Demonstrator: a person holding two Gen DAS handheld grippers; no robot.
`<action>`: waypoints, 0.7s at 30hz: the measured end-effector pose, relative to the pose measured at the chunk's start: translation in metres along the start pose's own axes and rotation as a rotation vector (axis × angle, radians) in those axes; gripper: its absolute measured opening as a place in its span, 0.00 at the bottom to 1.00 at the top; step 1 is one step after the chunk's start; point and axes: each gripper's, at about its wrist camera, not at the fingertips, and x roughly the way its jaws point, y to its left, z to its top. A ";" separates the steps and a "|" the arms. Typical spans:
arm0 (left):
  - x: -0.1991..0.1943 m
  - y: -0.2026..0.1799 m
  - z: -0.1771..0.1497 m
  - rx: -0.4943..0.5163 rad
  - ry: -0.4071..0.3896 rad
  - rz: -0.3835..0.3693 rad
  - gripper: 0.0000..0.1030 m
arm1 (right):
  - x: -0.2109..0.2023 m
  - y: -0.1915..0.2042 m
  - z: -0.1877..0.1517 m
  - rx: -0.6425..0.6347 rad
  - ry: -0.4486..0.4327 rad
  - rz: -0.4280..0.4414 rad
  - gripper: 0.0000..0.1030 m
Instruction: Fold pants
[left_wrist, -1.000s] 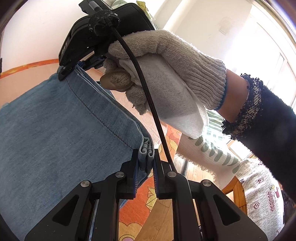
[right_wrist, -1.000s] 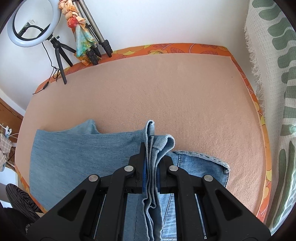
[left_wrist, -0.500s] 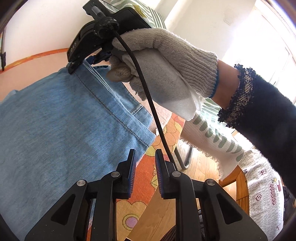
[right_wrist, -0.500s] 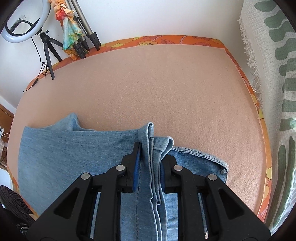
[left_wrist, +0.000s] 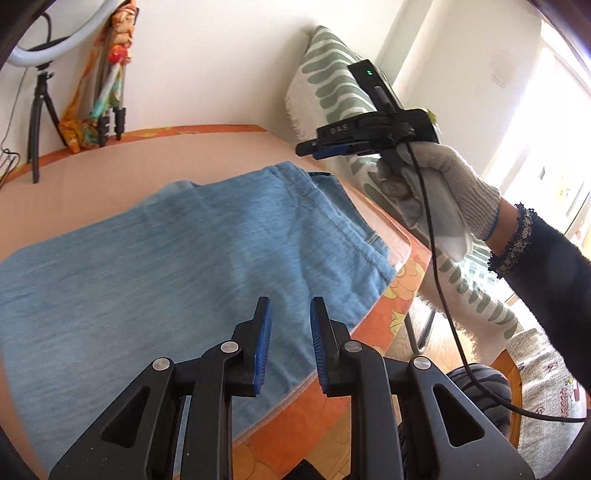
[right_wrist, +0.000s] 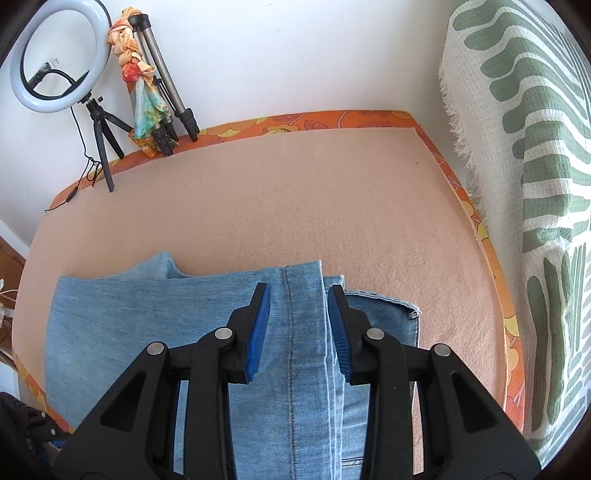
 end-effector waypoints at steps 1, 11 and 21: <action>-0.007 0.010 -0.002 -0.007 -0.008 0.026 0.22 | -0.004 0.005 -0.001 -0.001 -0.007 0.014 0.32; -0.063 0.095 -0.029 -0.099 -0.018 0.240 0.23 | -0.040 0.093 -0.016 -0.096 -0.054 0.117 0.33; -0.070 0.136 -0.080 -0.175 0.067 0.299 0.23 | -0.054 0.209 -0.056 -0.170 -0.068 0.258 0.41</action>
